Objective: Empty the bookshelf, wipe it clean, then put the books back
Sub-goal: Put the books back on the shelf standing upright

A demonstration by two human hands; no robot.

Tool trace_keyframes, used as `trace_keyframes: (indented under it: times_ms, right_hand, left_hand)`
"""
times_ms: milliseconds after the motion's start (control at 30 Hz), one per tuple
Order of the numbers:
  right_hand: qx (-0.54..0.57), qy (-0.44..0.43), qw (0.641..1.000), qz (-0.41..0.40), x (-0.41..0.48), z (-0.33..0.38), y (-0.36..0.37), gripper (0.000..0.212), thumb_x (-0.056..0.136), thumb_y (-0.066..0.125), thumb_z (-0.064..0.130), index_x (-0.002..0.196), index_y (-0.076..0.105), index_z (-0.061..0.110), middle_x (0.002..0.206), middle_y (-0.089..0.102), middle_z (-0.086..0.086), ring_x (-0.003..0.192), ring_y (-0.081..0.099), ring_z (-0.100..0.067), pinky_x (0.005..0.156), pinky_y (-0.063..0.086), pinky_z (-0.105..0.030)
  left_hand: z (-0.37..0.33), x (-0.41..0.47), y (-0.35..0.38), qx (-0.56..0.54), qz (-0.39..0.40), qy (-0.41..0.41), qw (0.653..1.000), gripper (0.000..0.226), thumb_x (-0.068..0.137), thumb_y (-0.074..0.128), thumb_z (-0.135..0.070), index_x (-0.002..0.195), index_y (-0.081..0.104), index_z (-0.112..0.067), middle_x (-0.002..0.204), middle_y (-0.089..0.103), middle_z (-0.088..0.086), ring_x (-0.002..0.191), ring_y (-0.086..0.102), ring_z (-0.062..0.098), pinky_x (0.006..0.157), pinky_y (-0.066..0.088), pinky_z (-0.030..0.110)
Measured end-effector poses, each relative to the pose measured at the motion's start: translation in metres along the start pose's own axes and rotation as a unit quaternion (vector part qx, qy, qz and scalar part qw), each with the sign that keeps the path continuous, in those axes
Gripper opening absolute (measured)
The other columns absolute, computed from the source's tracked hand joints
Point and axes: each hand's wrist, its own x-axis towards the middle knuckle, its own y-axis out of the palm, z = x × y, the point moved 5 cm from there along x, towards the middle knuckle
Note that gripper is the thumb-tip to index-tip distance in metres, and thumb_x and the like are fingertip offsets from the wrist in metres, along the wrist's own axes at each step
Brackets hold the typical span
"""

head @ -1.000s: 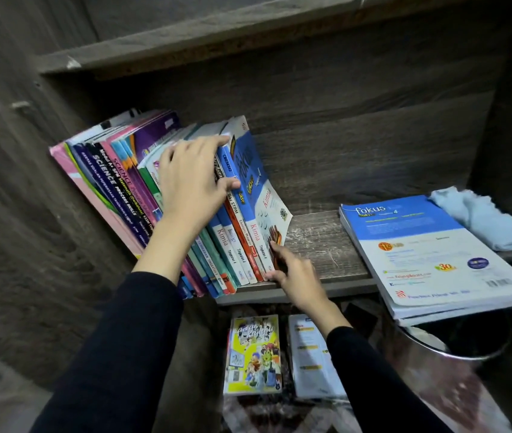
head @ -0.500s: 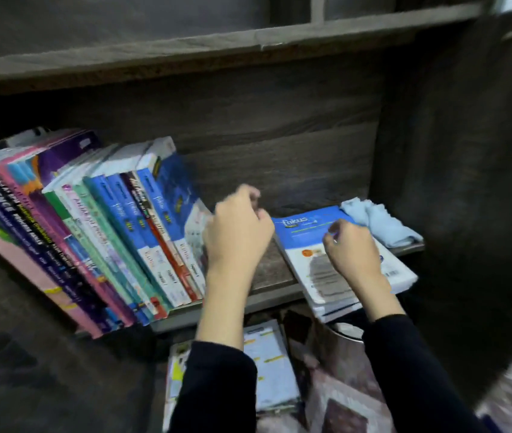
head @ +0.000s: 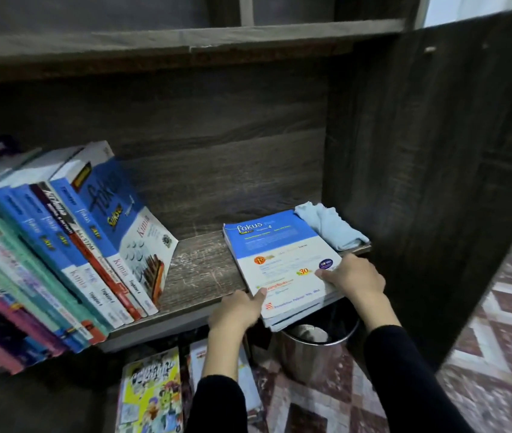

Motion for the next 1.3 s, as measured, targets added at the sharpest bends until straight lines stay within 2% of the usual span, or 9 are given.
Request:
trace_keyframes:
  times_ms: [167,400,633,767,833,1000,1067,1133,1300]
  right_hand:
    - [0.011,0.032,0.999,-0.011,-0.004,0.004,-0.003,0.059,0.076,0.072,0.051,0.117,0.056,0.012,0.125,0.057,-0.010,0.120,0.049,-0.029,0.080,0.041,-0.032]
    - [0.025,0.029,0.999,-0.004,-0.004,0.007,-0.001,0.075,0.071,0.078,0.049,0.129,0.049,0.011,0.135,0.045,-0.013,0.125,0.044,-0.030,0.090,0.043,-0.035]
    - [0.164,0.022,0.983,0.077,0.008,0.003,0.011,0.064,0.071,0.074,0.056,0.111,0.058,0.009,0.121,0.060,-0.010,0.110,0.057,-0.029,0.077,0.043,-0.029]
    - [0.369,0.018,0.921,0.125,0.008,0.013,0.019,0.030,0.078,0.076,0.033,0.076,0.054,0.012,0.073,0.063,-0.003,0.058,0.056,-0.015,0.044,0.037,-0.021]
    - [0.466,0.028,0.862,0.197,0.003,0.020,0.024,0.018,0.083,0.071,0.021,0.079,0.056,0.012,0.056,0.058,0.000,0.040,0.048,-0.010,0.033,0.031,-0.016]
    - [0.559,0.069,0.754,0.336,-0.002,0.023,0.045,0.011,0.090,0.059,0.009,0.099,0.063,0.005,0.078,0.073,-0.009,0.062,0.070,-0.017,0.059,0.059,-0.034]
    - [0.568,0.042,0.746,0.346,-0.005,0.029,0.050,0.024,0.088,0.056,-0.002,0.111,0.061,0.001,0.093,0.073,-0.015,0.071,0.072,-0.022,0.069,0.058,-0.038]
    - [0.574,-0.004,0.758,0.311,-0.005,0.040,0.048,0.036,0.083,0.056,-0.012,0.117,0.059,0.000,0.099,0.071,-0.017,0.072,0.071,-0.024,0.062,0.060,-0.037]
    - [0.595,-0.114,0.772,0.191,-0.020,0.070,0.019,0.037,0.075,0.056,-0.024,0.101,0.061,0.002,0.078,0.070,-0.009,0.060,0.067,-0.017,0.051,0.053,-0.024]
  left_hand:
    - [-0.006,0.010,0.005,-0.113,-0.006,0.042,0.993,0.041,0.100,0.040,-0.033,0.131,0.053,-0.008,0.135,0.054,0.011,0.121,0.051,0.029,0.092,0.040,0.028]
    - [0.000,0.010,-0.002,-0.162,-0.028,0.022,0.986,0.040,0.098,0.044,-0.026,0.119,0.058,0.005,0.126,0.059,0.021,0.113,0.056,0.035,0.089,0.046,0.034]
    - [0.013,0.012,-0.013,-0.388,-0.073,-0.014,0.919,0.042,0.081,0.045,-0.037,0.101,0.063,-0.006,0.105,0.066,0.021,0.093,0.064,0.037,0.071,0.058,0.050]
    - [0.015,0.006,-0.019,-0.488,-0.078,-0.023,0.869,0.029,0.093,0.052,-0.031,0.110,0.060,-0.009,0.107,0.067,0.012,0.093,0.066,0.030,0.051,0.056,0.033]
    - [0.015,0.005,-0.021,-0.509,-0.073,-0.003,0.858,0.025,0.095,0.055,-0.029,0.109,0.061,-0.009,0.104,0.067,0.011,0.092,0.066,0.029,0.046,0.056,0.028]
    - [0.018,-0.003,-0.028,-0.500,-0.078,0.011,0.862,0.015,0.094,0.057,-0.022,0.100,0.058,-0.008,0.087,0.063,0.004,0.065,0.057,0.012,0.038,0.047,0.016]
    - [0.021,-0.002,-0.032,-0.483,-0.086,0.014,0.871,0.015,0.095,0.056,-0.021,0.103,0.057,-0.008,0.093,0.062,0.009,0.064,0.055,0.011,0.036,0.046,0.014]
    - [0.027,-0.001,-0.037,-0.472,-0.091,0.017,0.877,0.012,0.096,0.054,-0.019,0.102,0.058,-0.009,0.091,0.062,0.009,0.063,0.054,0.011,0.036,0.044,0.014]
    - [0.041,-0.001,-0.043,-0.483,-0.091,0.014,0.871,0.016,0.096,0.054,-0.019,0.104,0.061,-0.007,0.075,0.062,0.002,0.055,0.056,0.009,0.036,0.042,0.014]
